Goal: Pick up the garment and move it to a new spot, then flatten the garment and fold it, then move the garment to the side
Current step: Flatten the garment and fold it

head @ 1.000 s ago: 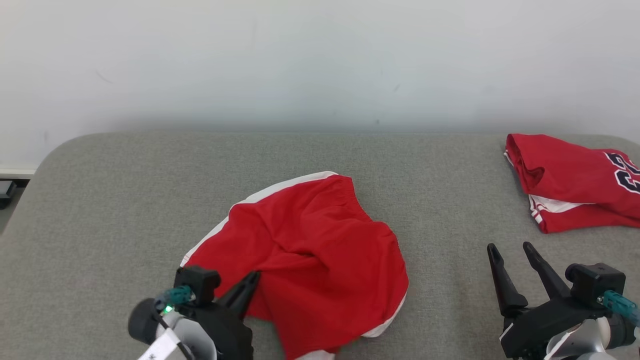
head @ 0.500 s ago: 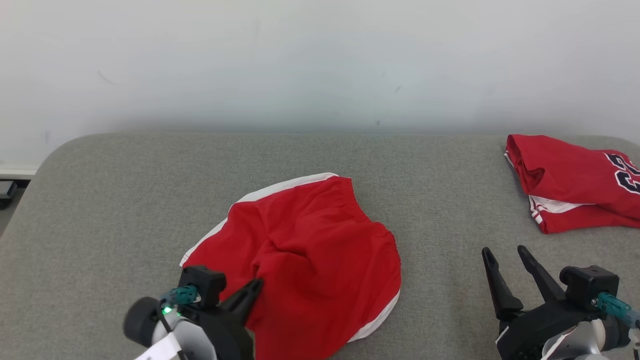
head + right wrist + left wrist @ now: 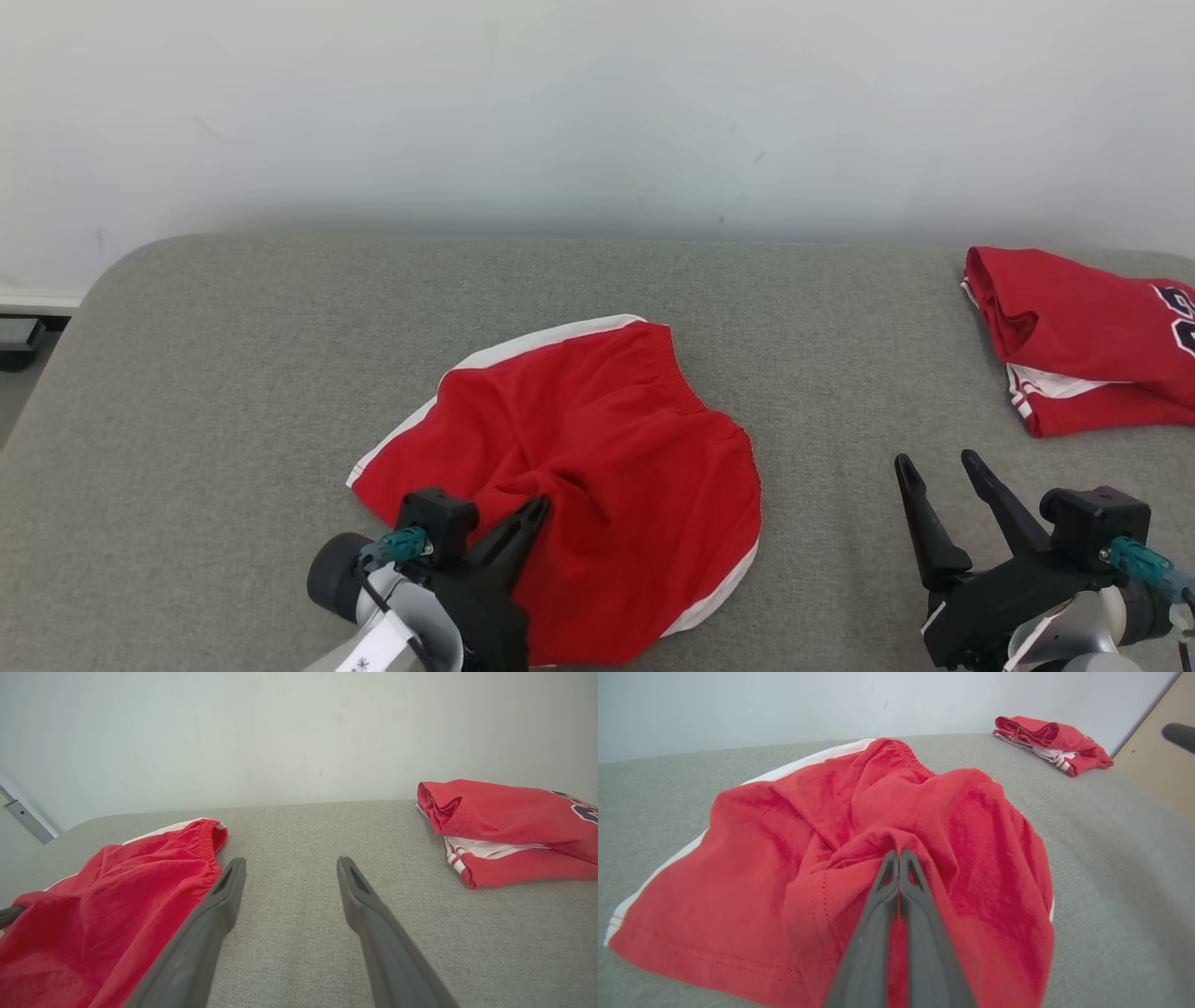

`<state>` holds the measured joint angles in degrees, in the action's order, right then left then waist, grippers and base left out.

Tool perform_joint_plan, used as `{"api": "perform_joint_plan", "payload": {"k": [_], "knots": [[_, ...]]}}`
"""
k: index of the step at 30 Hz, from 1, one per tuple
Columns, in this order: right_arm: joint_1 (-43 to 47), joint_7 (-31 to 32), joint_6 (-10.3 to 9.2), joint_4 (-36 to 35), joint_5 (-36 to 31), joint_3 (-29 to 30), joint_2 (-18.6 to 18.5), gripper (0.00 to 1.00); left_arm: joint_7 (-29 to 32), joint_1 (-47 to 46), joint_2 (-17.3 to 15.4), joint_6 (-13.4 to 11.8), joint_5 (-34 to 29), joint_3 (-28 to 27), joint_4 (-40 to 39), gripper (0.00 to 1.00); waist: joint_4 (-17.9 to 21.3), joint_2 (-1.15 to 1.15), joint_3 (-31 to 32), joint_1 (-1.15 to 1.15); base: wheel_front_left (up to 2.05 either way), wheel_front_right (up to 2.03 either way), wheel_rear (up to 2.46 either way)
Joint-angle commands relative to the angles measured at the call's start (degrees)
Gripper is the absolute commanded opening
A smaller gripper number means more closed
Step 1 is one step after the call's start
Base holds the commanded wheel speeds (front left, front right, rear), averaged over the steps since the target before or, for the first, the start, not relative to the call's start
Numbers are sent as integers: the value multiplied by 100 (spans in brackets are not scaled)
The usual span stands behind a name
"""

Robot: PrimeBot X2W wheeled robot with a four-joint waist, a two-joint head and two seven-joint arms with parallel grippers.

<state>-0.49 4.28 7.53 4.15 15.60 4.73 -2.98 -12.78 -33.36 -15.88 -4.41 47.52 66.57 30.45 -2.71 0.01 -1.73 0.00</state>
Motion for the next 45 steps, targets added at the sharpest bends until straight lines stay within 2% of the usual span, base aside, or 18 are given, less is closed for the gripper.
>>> {"api": "perform_joint_plan", "payload": {"k": [1, 3, 4, 5, 7, 8, 13, 18, 26, 33, 39, 45], "knots": [[-39, -9, -6, 0, -49, -3, -23, 100, -61, -99, 37, 42, -85, 1, 170, 0, -17, -1, -8, 0, 0, 0, 0], [-53, -15, -6, 10, -49, -8, -22, 100, -133, -192, 142, 86, -173, -21, 398, 0, -33, -1, -19, 0, 0, 0, 0], [-62, -16, -6, 11, -48, -17, -21, 100, -158, -198, 194, 112, -190, -47, 493, 7, -38, -1, -24, 0, 0, 0, 0], [-66, -16, -6, 12, -46, -20, -20, 100, -177, -201, 225, 145, -210, -64, 589, 26, -42, -1, -29, 0, 0, 0, 0], [-70, -15, -6, 12, -42, -23, -20, 100, -211, -214, 272, 139, -222, -144, 729, 96, -50, -1, -37, 0, 0, 0, 0], [-68, -15, -6, 12, -37, -22, -19, 100, -218, -194, 291, 145, -225, -188, 771, 100, -57, -1, -38, 0, 0, 0, 0], [13, -39, -6, 23, -28, 32, -17, 100, -243, 7, 214, 81, -279, -483, 685, 100, -112, -1, -28, 0, 0, 0, 0], [76, -84, -6, 36, -4, 67, -11, 100, -246, 465, -90, -107, -395, -805, 124, 100, -189, -1, 15, 0, 0, 0, 0], [132, -140, -6, 87, 46, 100, -4, 100, -13, 1131, -680, -528, -396, -745, -911, 100, -323, -1, 59, 0, 0, 0, 0], [108, -151, -6, 119, 63, 75, -2, 100, 329, 1550, -1002, -864, -289, -661, -1636, 100, -349, -1, 54, 0, 0, 0, 0], [118, -138, -6, 118, 57, 95, -1, 100, 535, 1783, -1025, -897, -165, -539, -1864, 100, -343, -1, 52, 0, 0, 0, 0], [110, -90, -6, 105, 18, 102, -1, 100, 616, 1754, -870, -706, -171, -341, -1593, 100, -357, -1, 54, 0, 0, 0, 0]]}}
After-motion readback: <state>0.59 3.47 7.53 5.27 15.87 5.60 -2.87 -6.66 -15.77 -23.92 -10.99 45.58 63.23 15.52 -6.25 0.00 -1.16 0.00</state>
